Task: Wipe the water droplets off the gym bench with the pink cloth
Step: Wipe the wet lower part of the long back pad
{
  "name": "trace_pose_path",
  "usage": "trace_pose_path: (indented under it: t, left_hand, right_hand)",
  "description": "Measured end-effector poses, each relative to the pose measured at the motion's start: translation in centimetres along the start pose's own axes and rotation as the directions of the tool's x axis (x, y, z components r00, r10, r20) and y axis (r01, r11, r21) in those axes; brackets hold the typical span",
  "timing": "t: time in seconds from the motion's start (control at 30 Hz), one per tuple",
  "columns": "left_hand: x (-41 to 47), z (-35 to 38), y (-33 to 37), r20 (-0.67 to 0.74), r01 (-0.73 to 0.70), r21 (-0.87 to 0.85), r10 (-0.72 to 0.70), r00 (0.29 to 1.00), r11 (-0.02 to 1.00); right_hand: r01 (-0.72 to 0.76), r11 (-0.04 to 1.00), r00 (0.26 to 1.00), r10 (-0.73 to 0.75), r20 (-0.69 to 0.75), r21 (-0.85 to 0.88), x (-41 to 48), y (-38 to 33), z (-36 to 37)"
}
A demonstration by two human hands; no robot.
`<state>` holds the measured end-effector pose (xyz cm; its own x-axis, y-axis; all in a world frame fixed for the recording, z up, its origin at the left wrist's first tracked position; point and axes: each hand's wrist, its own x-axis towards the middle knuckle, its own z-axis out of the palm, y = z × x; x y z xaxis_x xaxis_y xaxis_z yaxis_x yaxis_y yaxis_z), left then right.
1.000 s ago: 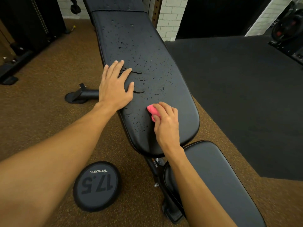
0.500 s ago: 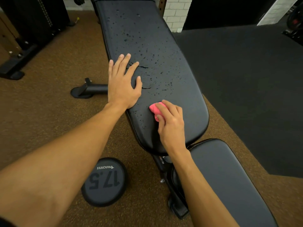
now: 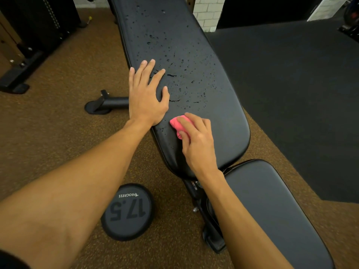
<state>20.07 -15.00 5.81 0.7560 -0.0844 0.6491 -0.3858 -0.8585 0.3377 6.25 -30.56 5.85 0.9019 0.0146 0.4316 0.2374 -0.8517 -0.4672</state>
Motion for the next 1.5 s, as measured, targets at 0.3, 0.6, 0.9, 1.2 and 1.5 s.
trace_pose_path:
  t: [0.3, 0.6, 0.9, 1.2, 1.5]
  left_hand:
    - [0.1, 0.1, -0.2, -0.022, 0.004, -0.032, -0.004, 1.0, 0.999]
    - [0.0, 0.1, -0.1, -0.012, 0.006, -0.041, -0.007, 1.0, 0.999]
    - [0.0, 0.0, -0.3, 0.027, 0.002, -0.026, -0.002, 1.0, 1.0]
    - [0.4, -1.1, -0.5, 0.183, 0.001, -0.023, 0.003, 0.983, 1.0]
    - [-7.3, -5.0, 3.3, 0.161, 0.017, -0.241, 0.022, 0.987, 0.97]
  right_hand:
    - [0.032, 0.999, 0.999, -0.031, 0.017, -0.029, -1.5, 2.5, -1.1]
    - [0.152, 0.988, 0.982, -0.154, 0.113, 0.032, -5.4, 1.1, -1.4]
    - [-0.048, 0.999, 0.999, 0.047, 0.009, 0.024, -3.5, 0.4, 0.3]
    - [0.051, 0.998, 0.976, -0.056, 0.209, 0.027, -8.4, 1.9, -2.8]
    - [-0.178, 0.979, 0.949, 0.145, 0.278, 0.095, -9.5, 3.2, -5.2]
